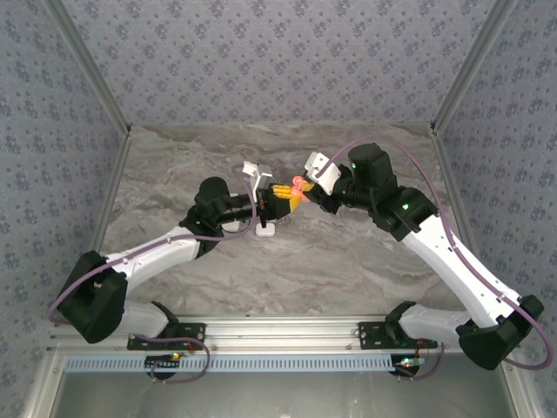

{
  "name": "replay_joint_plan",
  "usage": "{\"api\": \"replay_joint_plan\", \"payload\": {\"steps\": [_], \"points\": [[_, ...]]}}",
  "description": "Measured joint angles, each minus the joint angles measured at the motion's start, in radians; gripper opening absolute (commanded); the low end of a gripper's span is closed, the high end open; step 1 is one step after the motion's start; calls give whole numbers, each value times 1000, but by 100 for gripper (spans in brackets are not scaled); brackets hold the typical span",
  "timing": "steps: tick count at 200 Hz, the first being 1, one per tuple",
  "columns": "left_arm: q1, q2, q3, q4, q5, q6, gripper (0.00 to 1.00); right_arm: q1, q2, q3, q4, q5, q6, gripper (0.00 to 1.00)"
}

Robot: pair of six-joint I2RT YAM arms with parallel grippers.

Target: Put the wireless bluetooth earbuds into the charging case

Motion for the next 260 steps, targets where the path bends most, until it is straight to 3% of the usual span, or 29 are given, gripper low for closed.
{"api": "replay_joint_plan", "payload": {"steps": [92, 149, 202, 228, 260], "points": [[-1, 0, 0, -8, 6, 2, 0, -25, 40, 55, -59, -122, -6, 32], [-1, 0, 0, -7, 5, 2, 0, -101, 46, 100, -88, -263, 66, 56], [-1, 0, 0, -6, 0, 2, 0, -256, 18, 108, -23, -383, 249, 100], [-1, 0, 0, -6, 0, 2, 0, -325, 13, 62, -8, -464, 347, 100], [-1, 0, 0, -6, -1, 2, 0, -324, 49, -7, -9, -530, 425, 100]]}}
